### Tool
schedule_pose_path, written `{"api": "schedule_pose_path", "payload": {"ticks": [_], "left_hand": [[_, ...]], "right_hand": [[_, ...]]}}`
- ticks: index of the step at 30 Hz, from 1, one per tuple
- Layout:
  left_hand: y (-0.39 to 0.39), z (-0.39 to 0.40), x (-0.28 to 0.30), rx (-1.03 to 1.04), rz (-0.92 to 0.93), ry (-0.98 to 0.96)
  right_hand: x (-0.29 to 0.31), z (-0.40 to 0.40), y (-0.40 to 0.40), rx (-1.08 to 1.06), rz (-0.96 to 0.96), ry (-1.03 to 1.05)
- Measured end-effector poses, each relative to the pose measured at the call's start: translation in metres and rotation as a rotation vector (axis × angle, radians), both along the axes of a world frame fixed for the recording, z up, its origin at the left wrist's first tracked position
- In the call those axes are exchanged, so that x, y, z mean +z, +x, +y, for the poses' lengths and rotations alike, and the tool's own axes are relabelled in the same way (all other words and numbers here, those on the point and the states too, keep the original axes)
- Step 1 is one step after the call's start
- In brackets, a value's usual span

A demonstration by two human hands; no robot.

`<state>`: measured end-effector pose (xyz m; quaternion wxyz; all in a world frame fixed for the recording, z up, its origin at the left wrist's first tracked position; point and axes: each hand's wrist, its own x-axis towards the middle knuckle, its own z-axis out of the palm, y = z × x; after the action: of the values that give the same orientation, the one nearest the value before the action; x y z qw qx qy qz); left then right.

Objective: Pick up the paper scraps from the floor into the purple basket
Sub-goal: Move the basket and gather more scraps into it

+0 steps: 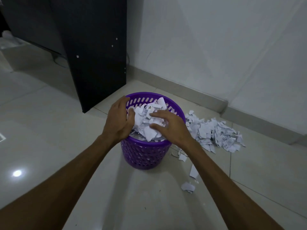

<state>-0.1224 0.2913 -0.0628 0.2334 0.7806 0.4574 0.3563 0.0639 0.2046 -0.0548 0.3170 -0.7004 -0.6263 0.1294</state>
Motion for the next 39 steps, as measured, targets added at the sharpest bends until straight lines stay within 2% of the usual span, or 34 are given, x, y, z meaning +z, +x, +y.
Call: {"api": "schedule_pose_path", "payload": {"ticks": [2, 5, 11, 15, 21, 23, 29, 32, 35, 39], "left_hand": [[0.008, 0.003, -0.003, 0.02, 0.006, -0.021], [0.016, 0.006, -0.007, 0.04, -0.009, -0.04], [0.024, 0.012, -0.014, 0.075, -0.065, -0.046], [0.026, 0.016, -0.017, 0.094, -0.054, -0.027], [0.027, 0.017, -0.018, 0.104, -0.048, -0.015], [0.026, 0.017, -0.016, 0.099, -0.041, -0.02], [0.026, 0.016, -0.009, 0.044, 0.013, -0.021], [0.03, 0.016, 0.003, 0.027, 0.055, -0.011], [0.05, 0.009, 0.027, 0.013, -0.02, 0.001], [0.099, -0.015, 0.054, -0.106, -0.133, -0.037]], "right_hand": [[0.003, 0.007, 0.003, 0.041, -0.155, -0.195], [0.008, 0.024, 0.007, 0.152, -0.177, -0.415], [-0.007, 0.057, 0.013, 0.195, -0.263, -0.637], [-0.017, 0.068, 0.017, 0.176, -0.254, -0.753], [-0.027, 0.075, 0.015, 0.202, -0.408, -0.862], [-0.027, 0.075, 0.015, 0.2, -0.409, -0.838], [0.004, 0.056, 0.02, 0.17, -0.313, -0.598], [0.028, 0.037, 0.03, 0.2, -0.221, -0.402], [0.043, 0.018, 0.042, 0.179, -0.116, -0.2], [0.043, -0.005, 0.077, 0.102, -0.075, -0.053]]}}
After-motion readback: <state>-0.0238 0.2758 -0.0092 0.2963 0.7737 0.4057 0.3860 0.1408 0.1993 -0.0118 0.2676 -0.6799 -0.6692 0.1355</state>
